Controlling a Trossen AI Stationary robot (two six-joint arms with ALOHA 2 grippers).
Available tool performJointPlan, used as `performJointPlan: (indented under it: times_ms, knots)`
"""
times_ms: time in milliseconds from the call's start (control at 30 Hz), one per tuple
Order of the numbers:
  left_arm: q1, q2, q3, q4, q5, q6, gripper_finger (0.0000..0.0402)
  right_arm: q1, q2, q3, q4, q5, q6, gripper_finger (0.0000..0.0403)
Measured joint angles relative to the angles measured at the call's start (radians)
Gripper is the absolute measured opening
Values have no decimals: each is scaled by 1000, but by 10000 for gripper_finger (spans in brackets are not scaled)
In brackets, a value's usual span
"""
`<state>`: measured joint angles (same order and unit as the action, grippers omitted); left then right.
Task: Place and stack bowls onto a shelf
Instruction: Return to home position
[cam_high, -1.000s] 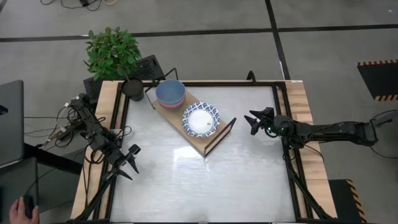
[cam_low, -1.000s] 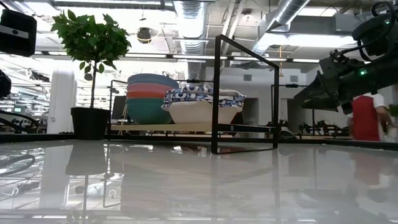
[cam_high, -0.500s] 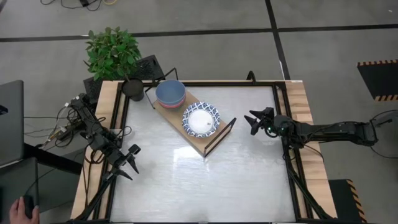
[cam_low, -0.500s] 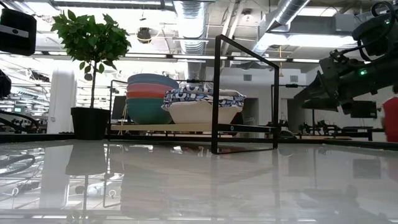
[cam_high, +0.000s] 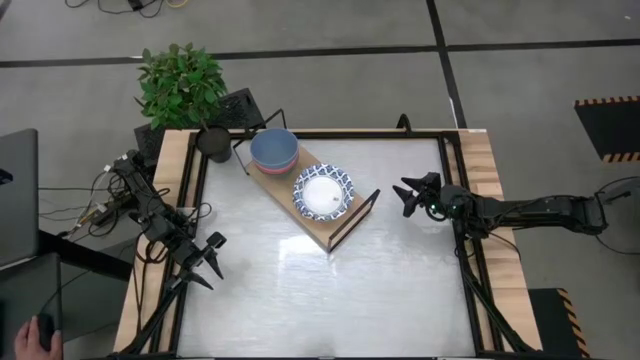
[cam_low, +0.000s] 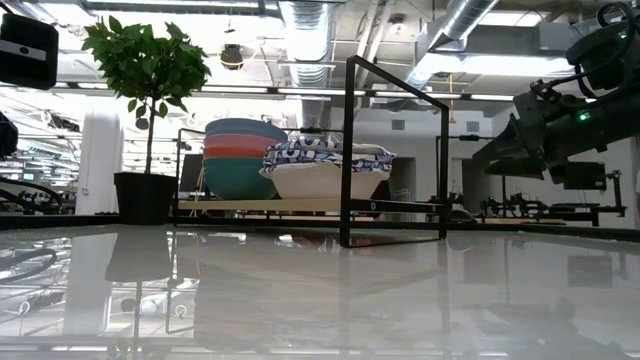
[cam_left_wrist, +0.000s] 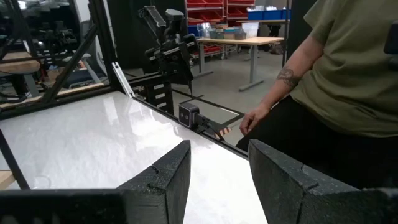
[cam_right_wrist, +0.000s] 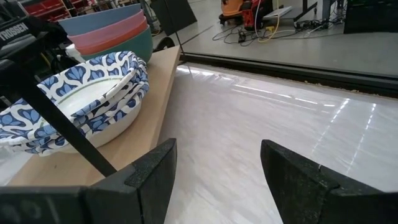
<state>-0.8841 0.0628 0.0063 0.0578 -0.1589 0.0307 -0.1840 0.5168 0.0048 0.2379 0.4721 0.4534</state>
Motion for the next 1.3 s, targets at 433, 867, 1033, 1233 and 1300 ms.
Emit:
performJointPlan:
  times_ms: [433, 867, 1033, 1233, 1300]
  knots:
    - [0, 0, 0, 0, 6, 13, 151, 0, 0, 0, 0, 0, 0, 260]
    - [0, 0, 0, -1, 6, 12, 151, 0, 0, 0, 0, 0, 0, 260]
    - [0, 0, 0, -1, 6, 11, 151, 0, 0, 0, 0, 0, 0, 260]
    - [0, 0, 0, -1, 8, 11, 151, 0, 0, 0, 0, 0, 0, 260]
    - [0, 0, 0, -3, 18, 11, 151, 0, 0, 0, 0, 0, 0, 260]
